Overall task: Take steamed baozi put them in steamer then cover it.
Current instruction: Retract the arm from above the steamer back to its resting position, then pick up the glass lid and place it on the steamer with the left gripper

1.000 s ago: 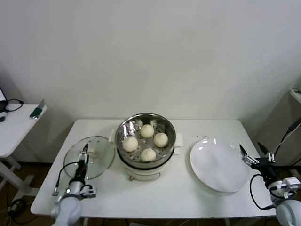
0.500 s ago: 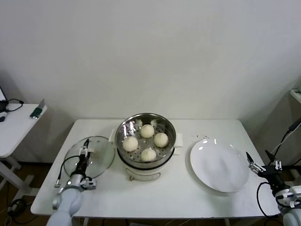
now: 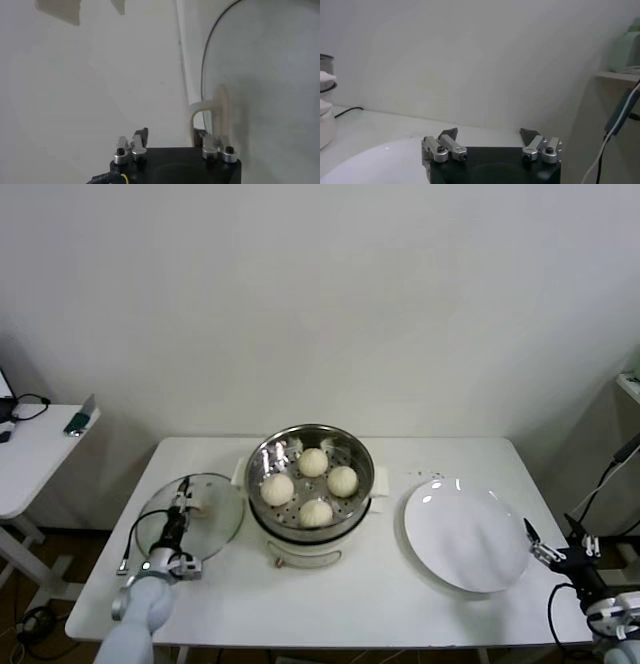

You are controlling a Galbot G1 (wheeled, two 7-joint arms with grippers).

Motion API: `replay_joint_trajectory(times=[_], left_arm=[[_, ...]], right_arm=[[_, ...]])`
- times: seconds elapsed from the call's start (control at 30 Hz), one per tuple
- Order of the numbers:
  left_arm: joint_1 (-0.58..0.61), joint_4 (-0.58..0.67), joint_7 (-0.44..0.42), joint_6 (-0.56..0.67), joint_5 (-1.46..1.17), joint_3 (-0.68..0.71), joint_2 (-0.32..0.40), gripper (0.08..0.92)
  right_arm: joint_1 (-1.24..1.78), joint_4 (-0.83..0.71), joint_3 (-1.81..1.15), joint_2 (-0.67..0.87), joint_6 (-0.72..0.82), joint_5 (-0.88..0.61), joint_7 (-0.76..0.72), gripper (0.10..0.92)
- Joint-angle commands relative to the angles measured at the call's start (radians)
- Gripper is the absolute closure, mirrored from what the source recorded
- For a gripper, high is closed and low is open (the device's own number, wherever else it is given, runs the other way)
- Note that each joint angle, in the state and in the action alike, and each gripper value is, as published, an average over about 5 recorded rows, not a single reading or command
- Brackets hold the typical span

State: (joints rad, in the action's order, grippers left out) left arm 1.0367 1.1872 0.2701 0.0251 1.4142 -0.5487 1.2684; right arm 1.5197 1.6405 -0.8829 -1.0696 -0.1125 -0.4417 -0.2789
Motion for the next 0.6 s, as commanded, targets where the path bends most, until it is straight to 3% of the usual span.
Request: replay_joint_trajectory(times=[0.03,0.33,0.5,0.6], left_arm=[[-0.019,-0.038,0.006,0.023,-0.019,0.002,-0.002,0.424],[0.004,0.011,0.005,0.021,-0.048,0.006,-0.011,0.684],[0.075,0.141,-0.017,-0.025,-0.11,0.018,-0.049,0.82],[0.135,0.26,-0.029,-0.079,-0.15,0.015,-0.08,0.849]], right_arm=[[-0.003,-0.015,-0.003,-0.012,-0.011,0.023,-0.011,0.203],[-0.011,-0.023,-0.001,-0.021,-0.022,0.041,-0.022,0.203],[-0.019,-0.029,0.0,-0.02,-0.022,0.045,-0.02,0.203],[-0.024,-0.032,-0.001,-0.018,-0.022,0.044,-0.02,0.203]])
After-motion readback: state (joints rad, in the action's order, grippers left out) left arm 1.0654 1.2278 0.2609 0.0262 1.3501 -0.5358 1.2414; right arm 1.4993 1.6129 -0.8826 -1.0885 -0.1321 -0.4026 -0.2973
